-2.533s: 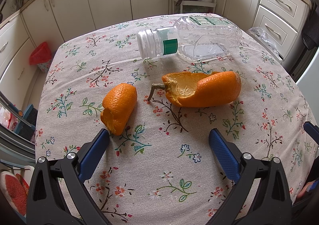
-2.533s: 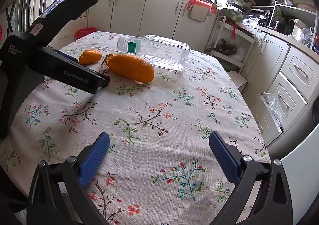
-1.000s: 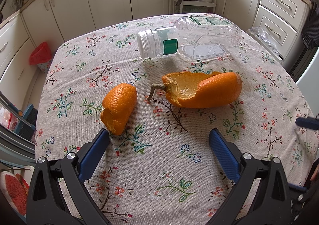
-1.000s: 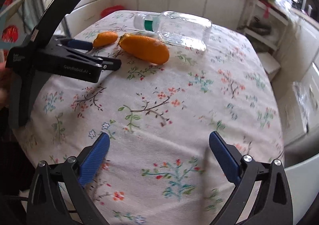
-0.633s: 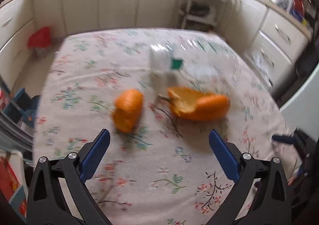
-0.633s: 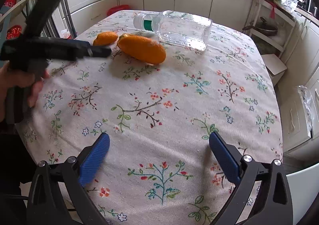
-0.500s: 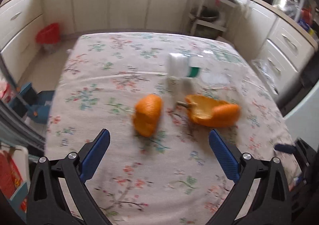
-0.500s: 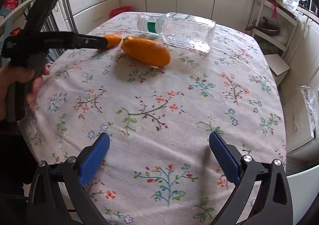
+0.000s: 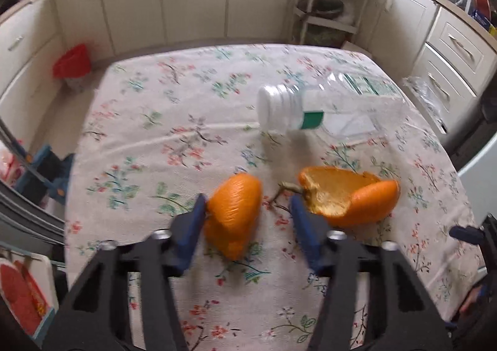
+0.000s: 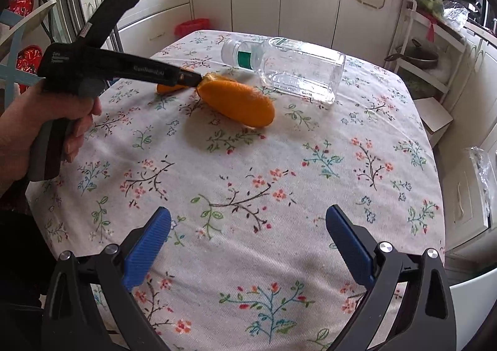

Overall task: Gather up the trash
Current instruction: 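Grasp the small orange peel with the left tool and lift it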

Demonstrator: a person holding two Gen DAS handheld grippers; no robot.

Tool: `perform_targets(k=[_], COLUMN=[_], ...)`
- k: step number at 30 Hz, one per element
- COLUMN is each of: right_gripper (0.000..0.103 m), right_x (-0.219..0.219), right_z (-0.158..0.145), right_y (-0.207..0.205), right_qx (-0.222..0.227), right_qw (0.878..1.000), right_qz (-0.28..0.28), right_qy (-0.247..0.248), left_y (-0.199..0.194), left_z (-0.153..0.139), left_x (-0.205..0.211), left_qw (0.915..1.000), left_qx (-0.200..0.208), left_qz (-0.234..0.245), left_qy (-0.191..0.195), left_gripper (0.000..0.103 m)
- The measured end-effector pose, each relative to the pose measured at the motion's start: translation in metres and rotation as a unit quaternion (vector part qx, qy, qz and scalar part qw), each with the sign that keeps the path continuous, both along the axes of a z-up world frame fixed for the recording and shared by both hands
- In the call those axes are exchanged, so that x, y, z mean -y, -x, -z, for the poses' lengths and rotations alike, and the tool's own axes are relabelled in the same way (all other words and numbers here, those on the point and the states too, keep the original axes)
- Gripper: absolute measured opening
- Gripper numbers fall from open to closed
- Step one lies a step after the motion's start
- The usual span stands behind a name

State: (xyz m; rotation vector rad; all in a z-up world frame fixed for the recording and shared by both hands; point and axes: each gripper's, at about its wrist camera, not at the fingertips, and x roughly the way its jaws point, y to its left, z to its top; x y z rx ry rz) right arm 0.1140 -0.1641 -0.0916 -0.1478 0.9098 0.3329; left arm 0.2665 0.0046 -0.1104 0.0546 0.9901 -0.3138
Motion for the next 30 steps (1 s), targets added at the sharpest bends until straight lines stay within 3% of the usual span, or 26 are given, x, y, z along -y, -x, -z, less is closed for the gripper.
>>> perform_targets(k=[2,7,11,15,18,23,26,30], right_gripper=[0.095,0.095,0.095,0.095,0.095,0.096,0.096,0.096], right_x=[0.002,0.003,0.002,0.003,0.005,0.01,0.013,0.011], right_z=[0.0,-0.002,0.0,0.003,0.005,0.001,0.0,-0.002], right_y=[-0.004,-0.008,-0.009,-0.011,-0.01,-0.009,-0.007,-0.003], right_qx=[-0.001,0.002,-0.003,-0.006,-0.009,-0.007,-0.007,-0.007], right_qw=[1.0,1.0,1.0,1.0,1.0,1.0,1.0,1.0], right_qz=[0.0,0.001,-0.001,-0.001,0.0,0.002,0.001,-0.009], right_qy=[-0.008,-0.013,-0.014,-0.013,-0.011,-0.013,-0.017,-0.023], left_y=[0.0,0.005,0.011,0.01,0.01,0.036,0.049,0.061], left_z=[0.001,-0.01,-0.033,-0.036,-0.028,-0.008,-0.006,-0.012], left_x=[0.002,0.005,0.007,0.022,0.042,0.069,0.065,0.048], left_qw=[0.9998,0.9977,0.9948,0.9939,0.9916,0.9671,0.9569,0.9499], left_qx=[-0.008,-0.01,0.032,0.053,0.033,-0.06,-0.082,-0.089], left_qz=[0.015,0.052,0.067,0.078,0.113,0.243,0.272,0.286], left_qy=[0.008,0.043,0.07,0.057,0.054,0.049,0.06,0.089], left_gripper=[0.027,0.021,0.021,0.021,0.021,0.022,0.022,0.022])
